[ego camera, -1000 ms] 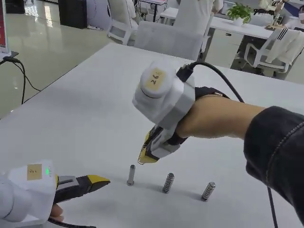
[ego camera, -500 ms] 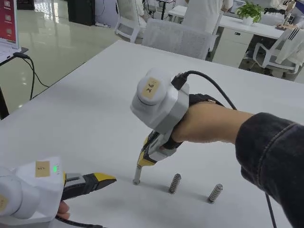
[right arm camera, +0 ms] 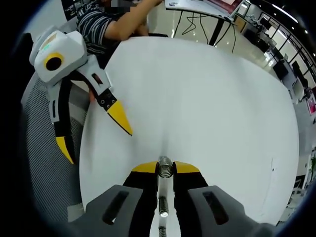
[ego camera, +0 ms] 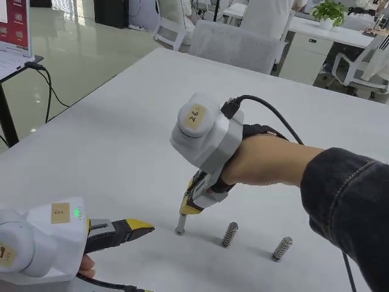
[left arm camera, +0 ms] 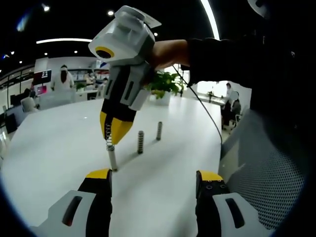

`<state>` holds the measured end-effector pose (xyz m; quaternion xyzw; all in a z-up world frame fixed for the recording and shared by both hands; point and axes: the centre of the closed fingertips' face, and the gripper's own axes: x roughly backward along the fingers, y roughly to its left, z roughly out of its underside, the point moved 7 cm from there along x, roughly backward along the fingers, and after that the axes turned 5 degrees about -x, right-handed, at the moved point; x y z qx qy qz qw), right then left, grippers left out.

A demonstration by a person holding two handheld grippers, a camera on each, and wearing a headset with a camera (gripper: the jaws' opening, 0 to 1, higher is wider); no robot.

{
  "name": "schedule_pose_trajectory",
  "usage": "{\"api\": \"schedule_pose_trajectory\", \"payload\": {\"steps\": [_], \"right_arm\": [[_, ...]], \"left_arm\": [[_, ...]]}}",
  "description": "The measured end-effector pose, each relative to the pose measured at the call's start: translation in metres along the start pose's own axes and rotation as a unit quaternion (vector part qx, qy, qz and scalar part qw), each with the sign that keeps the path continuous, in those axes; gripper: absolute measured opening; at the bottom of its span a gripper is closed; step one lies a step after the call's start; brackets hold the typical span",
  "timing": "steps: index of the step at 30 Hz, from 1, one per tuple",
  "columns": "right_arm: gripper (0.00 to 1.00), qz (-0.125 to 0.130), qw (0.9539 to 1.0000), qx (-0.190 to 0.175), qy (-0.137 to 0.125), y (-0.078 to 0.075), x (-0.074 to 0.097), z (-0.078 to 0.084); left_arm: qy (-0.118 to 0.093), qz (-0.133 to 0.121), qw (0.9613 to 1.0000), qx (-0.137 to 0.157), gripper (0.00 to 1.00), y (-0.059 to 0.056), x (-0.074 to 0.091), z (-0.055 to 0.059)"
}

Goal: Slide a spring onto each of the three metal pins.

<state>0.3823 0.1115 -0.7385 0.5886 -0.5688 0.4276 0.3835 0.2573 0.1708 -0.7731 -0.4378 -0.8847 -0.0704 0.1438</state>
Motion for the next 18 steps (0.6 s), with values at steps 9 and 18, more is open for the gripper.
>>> {"api": "schedule_pose_trajectory", "payload": {"steps": [9,18], "right_arm": [[0.08,-0.010,0.9998,-0.003,0.020,0.001,-0.015,0.007],[0.08,-0.019,0.9992,0.001,0.036,0.008,-0.027,0.014]], "left_arm": [[0.003,0.000,1.0000,0.001,0.64,-0.001,-0.001,0.000],[0.006,0.000,1.0000,0.002,0.64,-0.001,-0.001,0.000]]}}
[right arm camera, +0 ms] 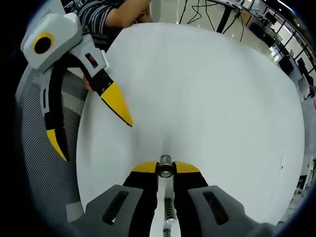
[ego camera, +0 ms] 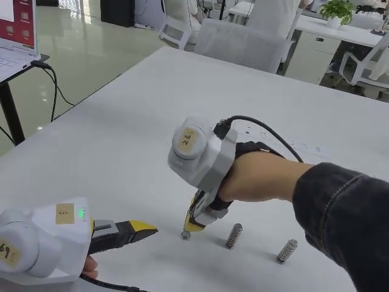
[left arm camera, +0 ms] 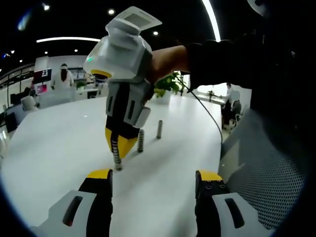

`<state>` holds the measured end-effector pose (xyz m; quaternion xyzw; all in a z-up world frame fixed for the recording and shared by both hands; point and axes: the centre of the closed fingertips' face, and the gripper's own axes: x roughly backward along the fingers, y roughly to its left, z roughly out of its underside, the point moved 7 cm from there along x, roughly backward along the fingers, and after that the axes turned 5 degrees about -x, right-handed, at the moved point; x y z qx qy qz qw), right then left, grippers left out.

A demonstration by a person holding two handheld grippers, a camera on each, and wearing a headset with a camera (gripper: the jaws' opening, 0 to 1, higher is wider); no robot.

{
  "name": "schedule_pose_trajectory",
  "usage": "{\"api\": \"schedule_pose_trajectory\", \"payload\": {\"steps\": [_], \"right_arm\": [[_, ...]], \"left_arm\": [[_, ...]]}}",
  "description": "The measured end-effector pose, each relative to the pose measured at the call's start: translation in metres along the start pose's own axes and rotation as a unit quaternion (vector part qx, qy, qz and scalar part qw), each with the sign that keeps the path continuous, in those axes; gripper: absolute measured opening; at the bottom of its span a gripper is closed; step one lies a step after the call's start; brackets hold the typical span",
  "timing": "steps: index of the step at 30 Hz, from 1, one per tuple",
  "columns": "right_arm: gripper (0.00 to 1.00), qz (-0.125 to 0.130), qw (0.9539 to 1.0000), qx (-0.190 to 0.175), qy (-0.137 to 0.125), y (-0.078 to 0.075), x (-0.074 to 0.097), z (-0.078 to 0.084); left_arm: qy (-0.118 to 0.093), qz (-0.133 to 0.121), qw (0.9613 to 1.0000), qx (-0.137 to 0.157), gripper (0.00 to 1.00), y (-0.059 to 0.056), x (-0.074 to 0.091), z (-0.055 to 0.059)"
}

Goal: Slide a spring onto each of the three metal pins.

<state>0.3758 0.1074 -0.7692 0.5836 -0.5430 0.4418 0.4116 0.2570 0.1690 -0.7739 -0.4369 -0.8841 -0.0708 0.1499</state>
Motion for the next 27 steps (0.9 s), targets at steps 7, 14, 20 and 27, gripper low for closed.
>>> {"api": "schedule_pose_trajectory", "payload": {"steps": [7,14,20,27], "right_arm": [[0.08,-0.002,1.0000,-0.005,0.003,0.002,-0.009,0.003],[0.09,0.001,0.9999,-0.012,0.003,0.002,-0.014,0.003],[0.09,-0.002,0.9999,-0.014,0.006,0.002,-0.018,0.006],[0.14,0.001,0.9999,-0.015,-0.001,0.001,-0.015,0.008]], "left_arm": [[0.001,-0.001,1.0000,0.001,0.63,0.001,0.000,0.001],[0.001,-0.003,1.0000,0.001,0.63,0.002,0.001,0.002],[0.002,-0.003,1.0000,0.002,0.63,0.003,0.000,0.002],[0.005,0.000,1.0000,0.000,0.63,0.002,0.000,0.003]]}}
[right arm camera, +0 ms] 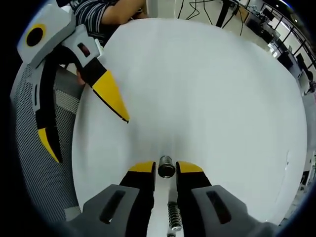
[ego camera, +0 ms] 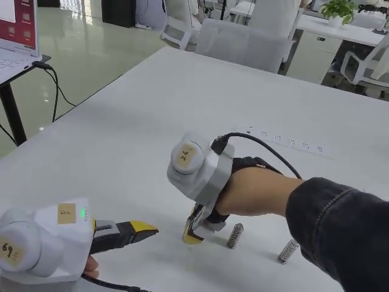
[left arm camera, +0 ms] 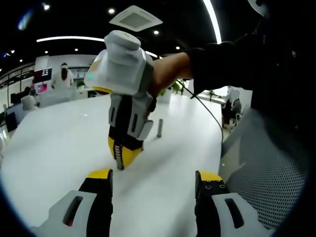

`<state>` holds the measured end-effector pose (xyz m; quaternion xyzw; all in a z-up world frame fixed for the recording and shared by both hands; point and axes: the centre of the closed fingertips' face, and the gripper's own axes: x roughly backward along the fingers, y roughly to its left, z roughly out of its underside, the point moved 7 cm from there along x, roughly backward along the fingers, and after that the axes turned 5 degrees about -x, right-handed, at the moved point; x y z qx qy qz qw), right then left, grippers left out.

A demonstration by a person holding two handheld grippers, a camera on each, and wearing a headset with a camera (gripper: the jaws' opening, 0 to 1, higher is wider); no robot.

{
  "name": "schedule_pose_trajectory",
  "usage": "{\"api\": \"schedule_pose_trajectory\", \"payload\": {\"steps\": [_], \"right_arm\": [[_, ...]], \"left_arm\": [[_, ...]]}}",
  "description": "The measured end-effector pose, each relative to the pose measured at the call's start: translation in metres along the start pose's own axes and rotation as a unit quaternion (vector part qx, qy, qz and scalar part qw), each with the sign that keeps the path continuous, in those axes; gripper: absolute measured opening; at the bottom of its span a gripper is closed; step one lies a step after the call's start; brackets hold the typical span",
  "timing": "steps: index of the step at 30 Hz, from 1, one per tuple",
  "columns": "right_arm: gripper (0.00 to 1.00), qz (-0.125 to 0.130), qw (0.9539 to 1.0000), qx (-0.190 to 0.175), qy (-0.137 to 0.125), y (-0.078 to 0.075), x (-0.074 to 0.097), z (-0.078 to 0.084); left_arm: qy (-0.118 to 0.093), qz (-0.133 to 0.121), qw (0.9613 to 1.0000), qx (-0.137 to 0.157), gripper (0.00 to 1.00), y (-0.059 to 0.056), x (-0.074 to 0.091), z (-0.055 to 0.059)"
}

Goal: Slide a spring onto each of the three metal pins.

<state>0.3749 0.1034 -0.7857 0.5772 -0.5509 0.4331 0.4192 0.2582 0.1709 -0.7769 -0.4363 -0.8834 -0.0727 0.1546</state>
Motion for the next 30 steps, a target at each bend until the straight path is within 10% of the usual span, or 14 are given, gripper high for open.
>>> {"api": "schedule_pose_trajectory", "payload": {"steps": [17,30], "right_arm": [[0.19,0.021,0.9981,-0.037,-0.045,-0.004,0.029,0.015],[0.21,0.052,0.9870,-0.091,-0.123,-0.001,0.061,0.037]], "left_arm": [[0.006,0.003,1.0000,-0.005,0.63,-0.003,-0.001,0.000],[0.012,0.008,0.9999,-0.009,0.63,-0.006,0.000,0.000]]}}
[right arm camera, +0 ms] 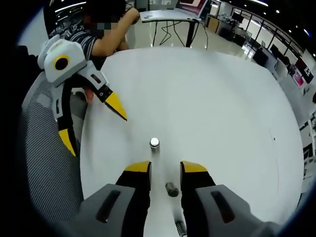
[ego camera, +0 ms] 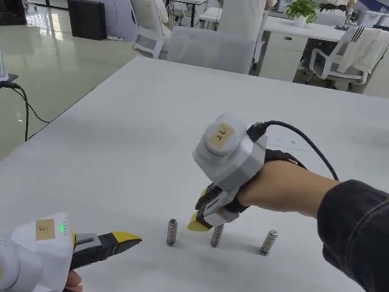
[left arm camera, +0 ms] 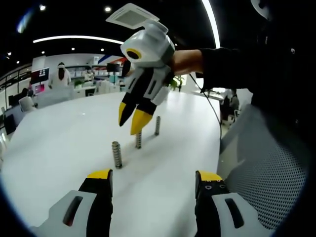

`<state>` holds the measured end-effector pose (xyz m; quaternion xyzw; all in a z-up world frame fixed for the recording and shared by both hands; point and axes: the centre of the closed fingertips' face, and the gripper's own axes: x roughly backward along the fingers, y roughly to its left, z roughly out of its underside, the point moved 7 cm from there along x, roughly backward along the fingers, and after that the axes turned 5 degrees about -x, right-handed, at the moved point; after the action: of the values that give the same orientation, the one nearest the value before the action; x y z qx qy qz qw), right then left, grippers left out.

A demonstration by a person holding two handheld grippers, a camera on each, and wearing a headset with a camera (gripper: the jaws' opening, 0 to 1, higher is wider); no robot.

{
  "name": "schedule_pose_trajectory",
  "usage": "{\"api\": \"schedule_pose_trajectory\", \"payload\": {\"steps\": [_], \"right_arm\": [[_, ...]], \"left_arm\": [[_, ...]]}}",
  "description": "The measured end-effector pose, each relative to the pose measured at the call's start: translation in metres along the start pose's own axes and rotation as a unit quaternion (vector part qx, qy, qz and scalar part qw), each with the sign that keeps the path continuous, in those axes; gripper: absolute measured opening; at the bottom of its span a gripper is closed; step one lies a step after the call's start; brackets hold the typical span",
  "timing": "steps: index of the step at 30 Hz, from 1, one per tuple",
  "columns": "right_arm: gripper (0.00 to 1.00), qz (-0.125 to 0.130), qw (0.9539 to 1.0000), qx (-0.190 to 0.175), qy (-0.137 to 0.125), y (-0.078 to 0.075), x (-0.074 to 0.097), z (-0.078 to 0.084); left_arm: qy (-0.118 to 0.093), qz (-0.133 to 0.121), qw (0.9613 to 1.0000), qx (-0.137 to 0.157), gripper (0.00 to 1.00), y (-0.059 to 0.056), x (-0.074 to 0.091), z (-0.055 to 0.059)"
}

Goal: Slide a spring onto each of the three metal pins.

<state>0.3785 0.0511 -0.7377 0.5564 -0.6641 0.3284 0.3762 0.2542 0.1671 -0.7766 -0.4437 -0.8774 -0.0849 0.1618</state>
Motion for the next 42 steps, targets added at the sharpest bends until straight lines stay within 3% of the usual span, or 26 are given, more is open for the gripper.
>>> {"api": "schedule_pose_trajectory", "payload": {"steps": [14,20,31,33,37,42], "right_arm": [[0.24,0.038,0.9962,-0.049,-0.061,-0.003,0.025,0.032],[0.27,0.057,0.9906,-0.065,-0.106,-0.001,0.036,0.035],[0.30,0.105,0.9712,-0.084,-0.197,0.014,0.048,0.051],[0.30,0.129,0.9630,-0.083,-0.222,0.014,0.052,0.053],[0.30,0.150,0.9454,-0.086,-0.277,0.023,0.061,0.058],[0.31,0.161,0.9427,-0.091,-0.278,0.033,0.062,0.076]], "left_arm": [[-0.001,0.002,1.0000,-0.002,0.63,0.002,0.001,-0.002],[-0.004,0.000,1.0000,-0.007,0.63,0.003,0.003,-0.008],[-0.012,-0.002,0.9997,-0.020,0.63,0.003,0.005,-0.025],[-0.011,-0.001,0.9997,-0.023,0.63,0.002,0.005,-0.027],[-0.013,0.001,0.9996,-0.026,0.63,0.001,0.005,-0.031],[-0.019,-0.004,0.9997,-0.018,0.63,-0.001,0.003,-0.030]]}}
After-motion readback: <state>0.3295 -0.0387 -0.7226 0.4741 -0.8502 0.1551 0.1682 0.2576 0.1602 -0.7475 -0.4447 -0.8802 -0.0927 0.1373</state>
